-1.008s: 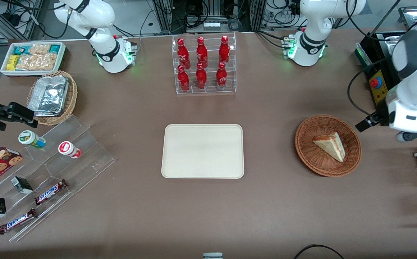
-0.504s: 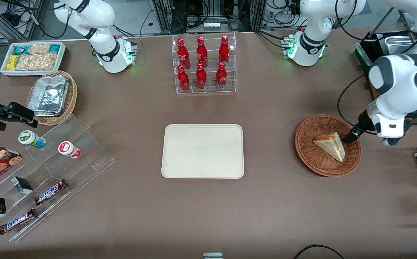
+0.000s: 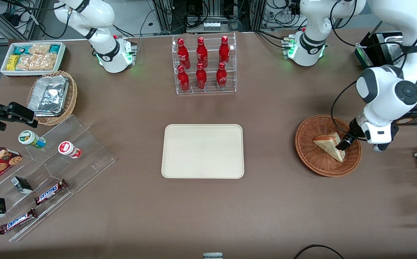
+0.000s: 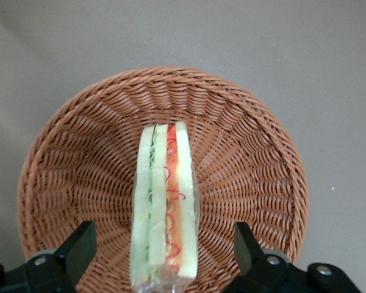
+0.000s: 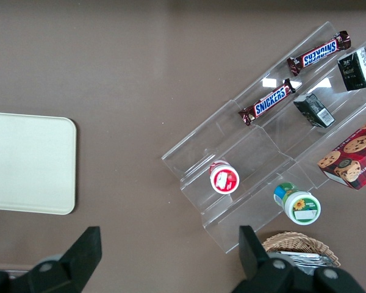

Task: Place sandwich from basket to tray
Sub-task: 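Lower the left gripper and close it on the sandwich's crust edge, then lift the sandwich up out of the basket with the left gripper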

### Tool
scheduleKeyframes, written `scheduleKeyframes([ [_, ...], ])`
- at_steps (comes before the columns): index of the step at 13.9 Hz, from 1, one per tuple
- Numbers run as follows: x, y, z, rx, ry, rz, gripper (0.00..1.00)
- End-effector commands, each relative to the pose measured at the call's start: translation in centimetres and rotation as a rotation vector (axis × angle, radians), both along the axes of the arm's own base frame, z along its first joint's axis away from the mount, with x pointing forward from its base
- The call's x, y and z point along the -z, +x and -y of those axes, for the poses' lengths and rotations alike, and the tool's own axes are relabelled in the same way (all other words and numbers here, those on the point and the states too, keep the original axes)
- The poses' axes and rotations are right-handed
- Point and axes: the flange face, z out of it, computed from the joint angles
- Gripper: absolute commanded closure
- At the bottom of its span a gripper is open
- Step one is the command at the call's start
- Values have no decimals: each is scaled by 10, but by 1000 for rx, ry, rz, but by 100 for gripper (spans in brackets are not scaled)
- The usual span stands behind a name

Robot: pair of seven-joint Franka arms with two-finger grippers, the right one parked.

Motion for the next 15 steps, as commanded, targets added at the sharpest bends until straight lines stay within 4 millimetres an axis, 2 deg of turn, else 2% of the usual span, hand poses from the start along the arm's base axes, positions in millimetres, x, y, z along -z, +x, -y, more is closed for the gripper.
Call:
scheduleKeyframes([
  [1,16,-4,7,-40,-5,23,0],
  [3,26,-12,21,-15,-4,25,0],
  [7,37,-25,22,-12,-3,4,0],
  [8,38,-27,21,-15,-3,1,10],
  [9,37,-27,20,-17,-3,1,30],
  [10,37,-27,19,-17,-3,1,61],
  [11,37,-27,19,-16,-2,3,75],
  [12,35,-27,19,-15,-3,1,79],
  [14,13,-24,20,-14,-11,28,81],
  [15,-7,-25,21,2,-17,22,74],
])
